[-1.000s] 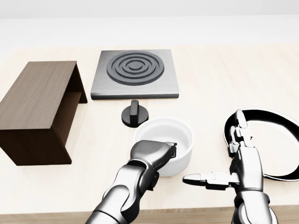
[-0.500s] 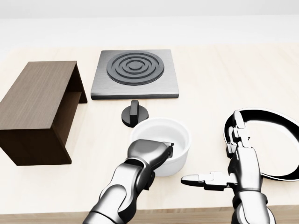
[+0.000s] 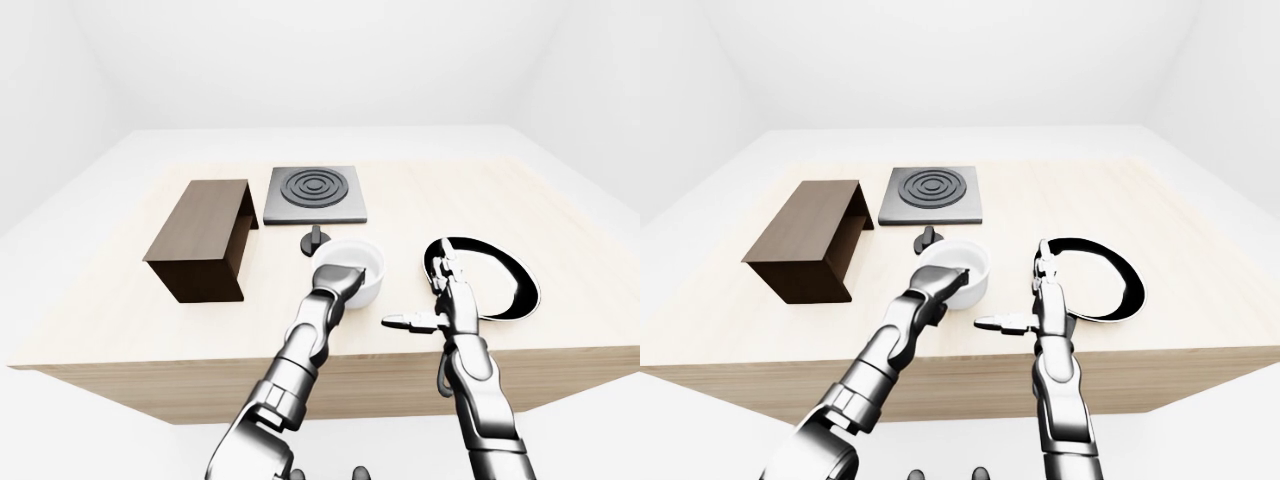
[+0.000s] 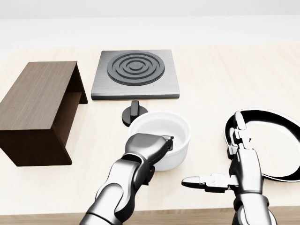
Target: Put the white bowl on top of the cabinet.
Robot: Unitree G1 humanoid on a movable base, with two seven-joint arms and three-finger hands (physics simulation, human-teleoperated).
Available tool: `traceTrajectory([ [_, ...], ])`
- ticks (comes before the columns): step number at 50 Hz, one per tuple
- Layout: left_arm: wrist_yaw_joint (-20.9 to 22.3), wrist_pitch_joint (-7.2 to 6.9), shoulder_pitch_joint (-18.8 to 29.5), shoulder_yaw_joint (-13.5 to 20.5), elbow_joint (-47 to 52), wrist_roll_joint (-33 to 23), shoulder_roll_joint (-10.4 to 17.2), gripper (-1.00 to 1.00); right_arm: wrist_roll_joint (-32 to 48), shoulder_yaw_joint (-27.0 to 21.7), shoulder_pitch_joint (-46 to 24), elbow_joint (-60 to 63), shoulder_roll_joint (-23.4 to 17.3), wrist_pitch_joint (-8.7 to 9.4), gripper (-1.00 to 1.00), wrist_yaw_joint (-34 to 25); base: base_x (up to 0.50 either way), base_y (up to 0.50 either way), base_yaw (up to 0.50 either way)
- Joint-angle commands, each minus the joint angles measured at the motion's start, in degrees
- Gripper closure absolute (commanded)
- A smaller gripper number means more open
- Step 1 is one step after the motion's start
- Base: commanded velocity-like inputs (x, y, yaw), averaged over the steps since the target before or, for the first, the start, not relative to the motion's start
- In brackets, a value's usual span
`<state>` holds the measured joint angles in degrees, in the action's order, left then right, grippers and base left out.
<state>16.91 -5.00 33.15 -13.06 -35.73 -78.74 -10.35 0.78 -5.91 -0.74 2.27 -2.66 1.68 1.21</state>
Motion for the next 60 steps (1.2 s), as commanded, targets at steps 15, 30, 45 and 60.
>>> traceTrajectory([
  [15,11.99,0.00,0.81,2.57,20.43,-8.24,1.57,1.00,0.91,0.82,0.51,-0.06,0.38,-0.62,-1.00,0.08,0.00,0.00,0.00],
  [30,15.21,0.00,8.59,6.51,20.64,-5.10,6.47,1.00,1.14,0.90,-0.22,-1.72,0.30,-1.34,-1.00,0.15,0.00,0.00,0.00],
  [45,22.86,0.00,12.71,9.60,24.95,-7.75,11.06,1.00,1.98,1.64,-0.29,-2.55,0.52,-1.76,-1.00,0.37,0.00,0.00,0.00],
  [60,23.09,0.00,14.02,11.41,29.01,-10.25,13.99,1.00,2.55,2.05,-0.09,-2.81,0.64,-2.12,-1.00,0.48,0.00,0.00,0.00],
])
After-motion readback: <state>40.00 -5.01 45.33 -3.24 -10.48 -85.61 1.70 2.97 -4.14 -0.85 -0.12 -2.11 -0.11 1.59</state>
